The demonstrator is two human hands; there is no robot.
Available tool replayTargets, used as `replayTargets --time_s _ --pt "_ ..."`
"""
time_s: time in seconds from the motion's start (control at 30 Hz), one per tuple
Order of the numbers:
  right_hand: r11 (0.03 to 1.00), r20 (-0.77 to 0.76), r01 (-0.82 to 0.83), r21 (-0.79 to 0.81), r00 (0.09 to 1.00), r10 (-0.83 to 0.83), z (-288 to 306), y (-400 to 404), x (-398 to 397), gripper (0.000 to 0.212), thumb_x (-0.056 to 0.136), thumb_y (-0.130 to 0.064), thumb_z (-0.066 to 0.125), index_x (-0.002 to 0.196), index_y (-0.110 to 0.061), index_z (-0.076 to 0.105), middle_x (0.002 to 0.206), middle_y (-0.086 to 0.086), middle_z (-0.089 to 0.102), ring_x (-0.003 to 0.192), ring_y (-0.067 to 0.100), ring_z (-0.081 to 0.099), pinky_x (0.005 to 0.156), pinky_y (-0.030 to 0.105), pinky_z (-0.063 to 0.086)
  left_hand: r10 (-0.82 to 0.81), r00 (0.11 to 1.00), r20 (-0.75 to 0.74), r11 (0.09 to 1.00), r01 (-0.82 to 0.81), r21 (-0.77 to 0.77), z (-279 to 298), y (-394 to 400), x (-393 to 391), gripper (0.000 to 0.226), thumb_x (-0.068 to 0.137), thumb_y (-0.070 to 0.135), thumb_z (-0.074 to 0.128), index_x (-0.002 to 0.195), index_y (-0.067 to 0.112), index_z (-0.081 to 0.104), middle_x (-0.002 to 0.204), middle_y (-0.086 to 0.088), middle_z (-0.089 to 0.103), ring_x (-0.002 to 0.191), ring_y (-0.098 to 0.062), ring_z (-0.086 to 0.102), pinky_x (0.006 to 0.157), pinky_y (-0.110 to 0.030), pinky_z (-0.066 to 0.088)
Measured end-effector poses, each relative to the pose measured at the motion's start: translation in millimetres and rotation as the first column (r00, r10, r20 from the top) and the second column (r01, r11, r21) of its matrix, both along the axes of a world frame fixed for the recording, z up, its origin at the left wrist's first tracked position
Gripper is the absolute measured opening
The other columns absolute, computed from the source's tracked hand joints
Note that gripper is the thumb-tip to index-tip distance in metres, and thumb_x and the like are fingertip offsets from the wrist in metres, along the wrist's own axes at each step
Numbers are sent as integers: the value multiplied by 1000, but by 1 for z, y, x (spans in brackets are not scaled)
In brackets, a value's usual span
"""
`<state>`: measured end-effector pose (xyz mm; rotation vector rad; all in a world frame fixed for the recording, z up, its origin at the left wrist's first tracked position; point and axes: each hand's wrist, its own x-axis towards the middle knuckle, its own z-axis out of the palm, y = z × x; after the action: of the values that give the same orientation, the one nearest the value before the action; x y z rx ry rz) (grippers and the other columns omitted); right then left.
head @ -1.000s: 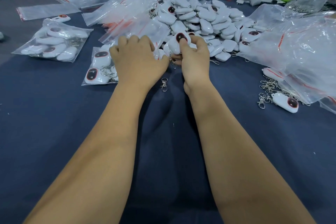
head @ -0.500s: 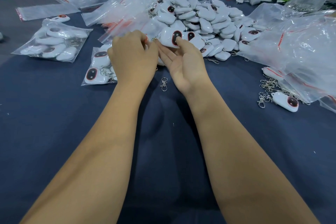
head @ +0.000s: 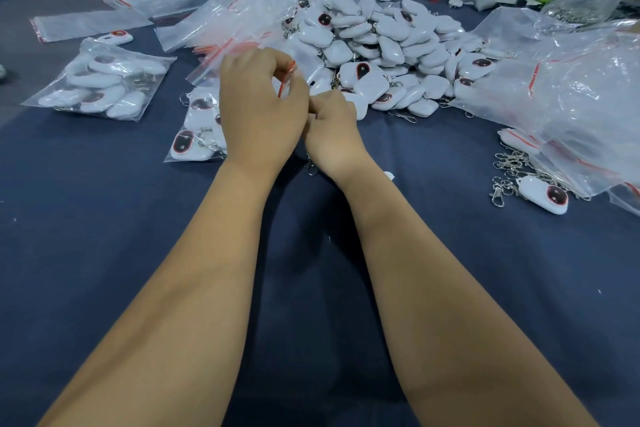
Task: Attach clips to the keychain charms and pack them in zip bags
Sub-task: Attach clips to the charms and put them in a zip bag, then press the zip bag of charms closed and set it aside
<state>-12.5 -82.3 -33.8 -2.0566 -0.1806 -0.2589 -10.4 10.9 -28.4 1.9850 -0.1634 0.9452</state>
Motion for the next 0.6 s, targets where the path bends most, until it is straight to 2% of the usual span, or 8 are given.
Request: replayTargets --time_s 0.07,0.13,0.17,0.23,0.3,0.37,0.5,0.6 --pt "999 -44 -32 4 999 32 0 0 -2 47 85 1 46 45 -22 37 56 2 37 68 21 34 60 31 29 -33 999 0 999 33 30 0 -1 -1 16 86 19 54 85 12 68 87 6 63 99 -20 50 83 -6 30" --pt "986 -117 -56 158 990 75 4 -1 -5 37 87 -1 44 54 -17 43 47 -9 45 50 11 42 51 20 35 -83 996 -38 996 83 10 2 -2 -3 20 88 23 50 77 22 67 80 16 59 95 -25 53 84 -17 36" --pt "969 -150 -65 239 983 103 6 -3 -5 34 88 -1 44 58 -16 47 49 -11 50 48 6 44 50 18 38 -128 988 -83 991 124 -43 3 -1 -4 25 88 26 48 67 29 62 71 17 56 87 -26 53 83 -29 42" --pt "930 -207 -69 360 966 152 10 -4 -5 27 92 -6 45 69 -16 54 66 -4 57 63 10 52 64 23 44 -246 955 -164 948 202 -246 8 -1 -7 31 87 32 44 63 28 62 70 11 63 81 -25 56 83 -42 48" --pt "920 -227 -113 376 951 210 10 -3 -3 21 95 -17 46 81 -13 61 80 5 60 81 22 56 81 40 47 -337 928 -160 866 239 -439 9 -1 -9 28 89 36 43 83 34 70 88 4 72 92 -15 65 91 -37 52" --pt "956 -189 -130 265 965 183 6 -1 -1 18 95 -15 50 90 -5 64 79 8 62 79 24 58 81 44 49 -349 927 -136 820 232 -523 8 -2 -9 30 93 33 42 101 28 70 88 0 73 86 -2 65 83 -23 52" --pt "959 -145 -59 276 984 102 0 -3 0 22 96 -10 54 77 -3 61 70 11 59 67 23 54 68 39 47 -200 971 -131 900 129 -417 6 1 -3 28 91 22 41 98 24 68 79 3 70 75 -1 60 72 -12 45" --pt "925 -127 26 380 992 25 0 -5 4 25 98 -12 53 74 -12 60 74 10 54 71 21 48 70 38 45 -60 987 -150 940 6 -340 6 11 0 29 85 18 42 92 22 69 77 11 68 61 3 53 69 -21 47"
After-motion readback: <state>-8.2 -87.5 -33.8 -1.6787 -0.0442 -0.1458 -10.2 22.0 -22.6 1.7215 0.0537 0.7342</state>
